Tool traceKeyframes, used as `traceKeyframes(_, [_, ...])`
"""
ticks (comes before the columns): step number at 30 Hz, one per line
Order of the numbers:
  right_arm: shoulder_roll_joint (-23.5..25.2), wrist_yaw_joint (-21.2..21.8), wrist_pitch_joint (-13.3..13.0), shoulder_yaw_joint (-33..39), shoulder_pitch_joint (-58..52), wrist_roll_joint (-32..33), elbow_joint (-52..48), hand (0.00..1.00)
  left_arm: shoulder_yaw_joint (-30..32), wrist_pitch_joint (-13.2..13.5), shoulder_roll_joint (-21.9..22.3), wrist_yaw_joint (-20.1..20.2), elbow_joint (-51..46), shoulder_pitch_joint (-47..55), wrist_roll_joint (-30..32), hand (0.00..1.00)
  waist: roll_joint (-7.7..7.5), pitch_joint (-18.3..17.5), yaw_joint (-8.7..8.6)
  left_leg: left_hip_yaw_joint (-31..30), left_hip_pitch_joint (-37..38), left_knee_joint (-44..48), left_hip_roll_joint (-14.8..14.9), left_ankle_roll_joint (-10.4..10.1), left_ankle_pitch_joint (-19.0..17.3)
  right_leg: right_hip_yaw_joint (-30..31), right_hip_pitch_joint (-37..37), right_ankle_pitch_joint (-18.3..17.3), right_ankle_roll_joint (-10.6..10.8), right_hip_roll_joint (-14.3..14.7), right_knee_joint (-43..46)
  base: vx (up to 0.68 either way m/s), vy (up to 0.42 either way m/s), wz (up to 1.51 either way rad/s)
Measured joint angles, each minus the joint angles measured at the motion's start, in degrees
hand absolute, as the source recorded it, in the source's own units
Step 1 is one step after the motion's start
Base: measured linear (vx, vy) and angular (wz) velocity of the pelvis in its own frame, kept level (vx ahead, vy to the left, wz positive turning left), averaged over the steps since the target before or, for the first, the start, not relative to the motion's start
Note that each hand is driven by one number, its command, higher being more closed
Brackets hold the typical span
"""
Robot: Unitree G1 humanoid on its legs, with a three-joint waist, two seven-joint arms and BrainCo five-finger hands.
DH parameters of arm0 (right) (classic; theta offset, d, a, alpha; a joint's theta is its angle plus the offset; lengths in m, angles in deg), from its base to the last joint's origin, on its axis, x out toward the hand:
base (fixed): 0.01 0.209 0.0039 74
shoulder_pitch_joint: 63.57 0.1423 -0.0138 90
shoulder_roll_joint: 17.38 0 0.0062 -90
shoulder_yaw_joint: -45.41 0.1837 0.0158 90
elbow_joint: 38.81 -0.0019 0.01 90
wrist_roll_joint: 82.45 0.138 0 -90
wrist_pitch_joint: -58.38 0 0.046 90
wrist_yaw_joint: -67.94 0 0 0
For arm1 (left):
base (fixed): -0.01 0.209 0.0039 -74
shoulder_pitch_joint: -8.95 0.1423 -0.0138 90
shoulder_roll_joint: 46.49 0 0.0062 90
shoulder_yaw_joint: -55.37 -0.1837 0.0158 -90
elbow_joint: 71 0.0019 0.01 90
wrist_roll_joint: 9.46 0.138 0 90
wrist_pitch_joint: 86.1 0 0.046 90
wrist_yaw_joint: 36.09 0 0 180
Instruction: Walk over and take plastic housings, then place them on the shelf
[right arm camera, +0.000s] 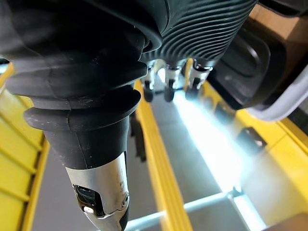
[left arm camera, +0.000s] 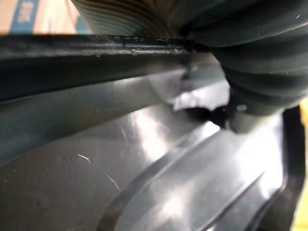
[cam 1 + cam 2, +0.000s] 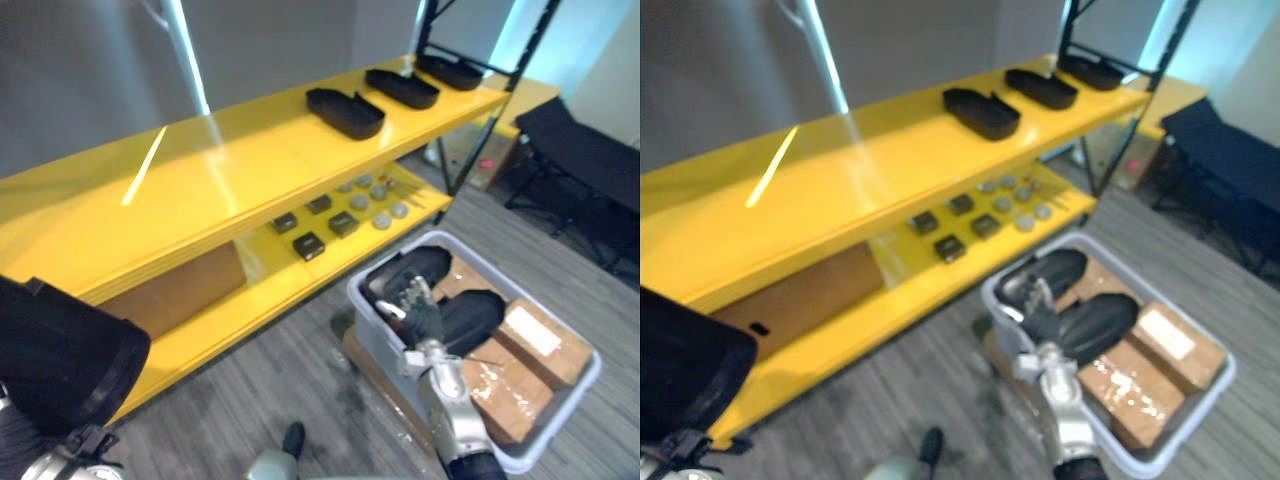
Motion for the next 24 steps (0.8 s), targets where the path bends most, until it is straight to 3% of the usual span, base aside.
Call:
traceKeyframes(1, [0.08, 0.2, -0.92, 1.51, -1.42, 0.01, -1.19, 0.0, -2.29, 1.35, -1.59, 1.02, 0.78, -2.75, -0.01, 1.0, 0.64, 0.54, -1.61, -3.33, -0.06, 0.01, 0.01, 0.57, 0.41, 5.49, -1.58, -2.75, -2.86, 0.99, 3.49, 0.1, 0.012, 1.17])
traceKeyframes(3, [0.01, 0.51, -2.37, 3.16, -3.33, 0.1, -3.34, 0.0, -5.77, 2.68, -4.5, 3.28, 3.28, -6.68, -0.01, 1.0, 0.67, 0.62, -4.11, -6.95, -0.02, 0.04, -0.19, 0.14, 1.23, 11.2, -3.05, -8.18, -4.07, 4.38, 3.39, 0.05, -0.071, 0.98])
traceKeyframes(5, [-0.02, 1.74, -3.59, 3.9, -3.81, 0.14, -4.63, 0.0, -7.17, 3.01, -5.66, 6.1, 4.05, -8.39, -0.2, 1.0, 0.32, 0.65, -4.85, -7.38, -0.06, 0.04, -0.75, -0.18, 1.47, 11.09, -4.35, -8.39, -4.18, 5.01, 0.86, 0.01, -0.064, 0.39])
traceKeyframes(7, [-0.39, 3.66, -4.53, 3.92, -3.75, 0.1, -5.2, 0.0, -8.23, 4.05, -6.29, 10.03, 4.07, -9.24, -0.32, 1.0, -0.89, 0.64, -4.74, -6.29, -0.15, 0.05, -2.26, -0.72, 1.85, 10.76, -4.88, -8.73, -3.14, 4.65, -2.82, -0.02, -0.112, -0.08])
traceKeyframes(8, [-0.76, 4.53, -4.53, 3.84, -3.52, 0.08, -5.18, 0.0, -8.43, 4.43, -6.01, 11.87, 4.0, -9.02, -0.72, 1.0, -0.5, 0.7, -4.29, -5.32, -0.28, 0.04, -2.11, -0.81, 1.88, 11.53, -4.53, -8.92, -1.85, 4.95, -4.9, -0.03, -0.117, -0.35])
traceKeyframes(9, [-1.35, 5.51, -4.52, 3.91, -3.02, 0.06, -5.18, 0.0, -8.95, 4.68, -5.96, 13.57, 3.97, -8.73, -1.53, 1.0, 1.16, 1.24, -4.05, -4.63, -0.8, 0.04, -1.37, -1.12, 2.08, 12.06, -4.55, -7.79, 0.56, 5.82, -6.68, -0.06, -0.098, -0.37])
traceKeyframes(11, [-2.02, 6.42, -4.11, 3.94, -3.0, 0.1, -4.94, 0.0, -10.14, 4.67, -5.94, 16.08, 3.73, -8.39, -1.98, 1.0, 3.4, 1.92, -4.21, -3.67, -0.86, 0.03, 0.09, -1.03, 1.99, 12.39, -4.5, -6.74, 0.67, 6.74, -7.47, -0.1, -0.085, -0.2])
traceKeyframes(12, [-2.01, 6.53, -3.83, 3.9, -3.05, 0.11, -4.94, 0.0, -10.31, 4.67, -5.94, 16.74, 3.43, -8.07, -1.98, 1.0, 3.6, 1.81, -4.38, -2.8, -0.73, 0.02, 0.41, -1.03, 1.97, 12.42, -4.44, -6.75, 0.67, 6.89, -7.36, -0.07, -0.066, -0.09])
traceKeyframes(18, [-1.58, 7.53, -3.36, 6.19, -4.35, 0.38, -5.04, 0.0, -12.23, 4.81, -5.94, 18.7, 1.9, -5.25, -2.27, 1.0, 3.64, 1.88, -5.08, 0.83, 1.15, 0.03, 1.65, -1.54, 1.06, 12.4, -2.66, -7.67, -0.08, 7.22, -6.52, -0.02, -0.062, -0.01])
traceKeyframes(22, [-0.58, 8.25, -3.37, 7.17, -8.18, 0.28, -5.05, 0.0, -12.27, 4.86, -5.85, 19.91, 1.89, -3.71, -2.32, 1.0, 3.43, 1.99, -6.48, 8.5, 1.44, 0.03, 2.07, -1.22, 1.09, 8.51, -0.43, -8.65, 0.87, 5.91, -6.28, 0.03, -0.01, 0.47])
traceKeyframes(24, [-0.44, 8.9, -3.41, 7.07, -7.89, 0.31, -5.05, 0.0, -12.02, 5.06, -5.86, 19.73, 1.58, -3.13, -2.29, 1.0, 3.22, 2.11, -5.84, 9.84, 1.72, 0.02, 1.53, -1.11, 1.1, 7.99, -0.32, -9.14, 1.16, 4.89, -5.97, 0.05, 0.007, 0.2])
